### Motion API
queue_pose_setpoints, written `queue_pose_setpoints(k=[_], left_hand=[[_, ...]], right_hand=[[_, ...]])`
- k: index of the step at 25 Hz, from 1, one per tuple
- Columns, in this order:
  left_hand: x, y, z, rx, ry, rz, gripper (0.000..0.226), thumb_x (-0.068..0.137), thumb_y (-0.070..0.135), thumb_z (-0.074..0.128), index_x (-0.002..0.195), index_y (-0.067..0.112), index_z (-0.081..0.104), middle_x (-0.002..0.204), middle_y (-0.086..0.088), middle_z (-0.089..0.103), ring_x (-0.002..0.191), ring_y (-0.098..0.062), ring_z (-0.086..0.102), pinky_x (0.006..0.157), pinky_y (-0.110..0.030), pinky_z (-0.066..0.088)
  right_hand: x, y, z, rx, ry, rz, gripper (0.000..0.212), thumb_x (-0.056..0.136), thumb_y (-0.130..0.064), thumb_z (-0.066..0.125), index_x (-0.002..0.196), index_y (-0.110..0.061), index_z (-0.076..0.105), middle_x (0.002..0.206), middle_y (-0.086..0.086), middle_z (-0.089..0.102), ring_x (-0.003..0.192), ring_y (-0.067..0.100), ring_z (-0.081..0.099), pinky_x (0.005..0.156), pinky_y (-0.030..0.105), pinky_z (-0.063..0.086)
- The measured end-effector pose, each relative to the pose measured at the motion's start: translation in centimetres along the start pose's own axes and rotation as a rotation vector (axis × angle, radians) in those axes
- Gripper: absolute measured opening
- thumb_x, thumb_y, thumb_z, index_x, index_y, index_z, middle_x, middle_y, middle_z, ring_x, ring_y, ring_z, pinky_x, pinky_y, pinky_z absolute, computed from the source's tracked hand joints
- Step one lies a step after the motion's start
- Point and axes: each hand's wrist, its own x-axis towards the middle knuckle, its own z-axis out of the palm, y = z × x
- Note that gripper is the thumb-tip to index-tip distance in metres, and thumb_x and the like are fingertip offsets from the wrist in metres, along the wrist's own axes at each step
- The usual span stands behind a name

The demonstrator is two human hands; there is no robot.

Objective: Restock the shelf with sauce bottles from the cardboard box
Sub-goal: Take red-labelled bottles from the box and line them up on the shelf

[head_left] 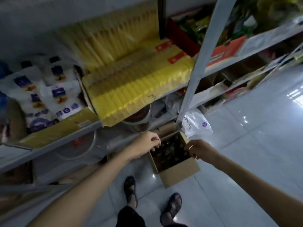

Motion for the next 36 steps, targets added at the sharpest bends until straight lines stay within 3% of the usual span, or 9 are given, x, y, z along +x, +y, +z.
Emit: queue_pose_setpoints(k=[4, 8, 11, 13, 18, 25, 29, 32, 36], left_hand=[[8.9, -7.5, 7.1, -0.100, -0.063, -0.243, 0.028, 0.098, 0.010, 0.047, 0.073, 0.016, 0.060, 0.077, -0.001, 0.069, 0.064, -0.015, 0.063, 0.059, -0.025, 0.049], [20.6, -19.9, 16.3, -0.208, -0.038, -0.502, 0.027, 0.100, 0.020, 0.050, 0.073, 0.017, 0.055, 0.080, -0.003, 0.066, 0.067, -0.020, 0.060, 0.055, -0.025, 0.041], [28.6, -29.9, 23.7, -0.284, 0.038, -0.723, 0.015, 0.097, 0.026, 0.056, 0.100, 0.012, 0.051, 0.088, -0.008, 0.061, 0.076, -0.028, 0.065, 0.067, -0.034, 0.052], [33.0, -35.1, 27.8, -0.293, 0.044, -0.798, 0.044, 0.094, 0.034, 0.060, 0.126, 0.011, 0.041, 0.104, -0.012, 0.061, 0.095, -0.035, 0.067, 0.087, -0.043, 0.056], [38.5, -39.9, 32.7, -0.060, 0.178, -0.762, 0.071, 0.099, 0.021, 0.052, 0.154, 0.006, 0.009, 0.145, -0.021, 0.047, 0.126, -0.039, 0.051, 0.096, -0.037, 0.043], [38.2, -43.6, 33.9, 0.064, 0.200, -0.678, 0.065, 0.100, 0.018, 0.051, 0.150, 0.001, 0.014, 0.134, -0.022, 0.056, 0.116, -0.037, 0.058, 0.075, -0.029, 0.039], [38.0, -42.8, 32.6, -0.029, 0.247, -0.641, 0.056, 0.096, 0.019, 0.057, 0.141, 0.007, 0.027, 0.132, -0.018, 0.058, 0.111, -0.034, 0.060, 0.076, -0.029, 0.041], [37.0, -41.2, 31.2, -0.108, 0.293, -0.624, 0.075, 0.095, 0.022, 0.062, 0.153, 0.009, 0.015, 0.149, -0.015, 0.042, 0.127, -0.031, 0.051, 0.085, -0.026, 0.040], [32.8, -37.4, 28.9, 0.080, 0.239, -0.362, 0.095, 0.080, 0.029, 0.079, 0.152, 0.013, 0.019, 0.150, -0.010, 0.039, 0.135, -0.023, 0.042, 0.103, -0.037, 0.044]], right_hand=[[8.5, 8.4, 3.9, -0.016, 0.010, 0.145, 0.022, 0.087, 0.011, 0.047, 0.091, 0.003, 0.068, 0.067, 0.006, 0.053, 0.046, 0.004, 0.052, 0.044, 0.015, 0.042], [20.7, 18.5, 11.5, -0.166, -0.062, 0.154, 0.023, 0.092, -0.005, 0.051, 0.106, -0.013, 0.067, 0.081, 0.000, 0.066, 0.072, 0.018, 0.065, 0.073, 0.032, 0.055], [29.6, 24.8, 17.4, -0.273, -0.078, 0.168, 0.034, 0.097, -0.022, 0.052, 0.131, -0.017, 0.049, 0.100, 0.008, 0.069, 0.085, 0.028, 0.066, 0.071, 0.037, 0.055], [35.7, 27.7, 20.4, -0.361, 0.032, 0.109, 0.036, 0.099, -0.029, 0.048, 0.131, -0.014, 0.039, 0.089, 0.008, 0.064, 0.074, 0.028, 0.063, 0.059, 0.038, 0.052], [48.3, 29.8, 25.2, -0.641, 0.185, -0.080, 0.042, 0.099, -0.040, 0.047, 0.134, -0.016, 0.042, 0.108, 0.010, 0.064, 0.093, 0.033, 0.067, 0.065, 0.038, 0.047], [54.1, 30.2, 29.0, -0.972, 0.116, -0.132, 0.025, 0.102, -0.021, 0.044, 0.124, -0.012, 0.051, 0.107, 0.005, 0.072, 0.098, 0.028, 0.069, 0.063, 0.032, 0.032], [51.2, 29.7, 27.4, -0.794, 0.135, -0.138, 0.019, 0.099, -0.020, 0.044, 0.113, -0.012, 0.055, 0.098, 0.009, 0.071, 0.092, 0.034, 0.067, 0.063, 0.035, 0.032], [46.4, 28.4, 24.8, -0.545, 0.173, -0.094, 0.020, 0.098, -0.031, 0.049, 0.105, -0.016, 0.060, 0.076, 0.005, 0.060, 0.073, 0.029, 0.062, 0.057, 0.033, 0.036], [38.7, 25.1, 19.3, -0.225, 0.149, -0.010, 0.025, 0.092, -0.041, 0.056, 0.108, -0.023, 0.065, 0.086, -0.002, 0.064, 0.072, 0.021, 0.061, 0.058, 0.032, 0.048]])
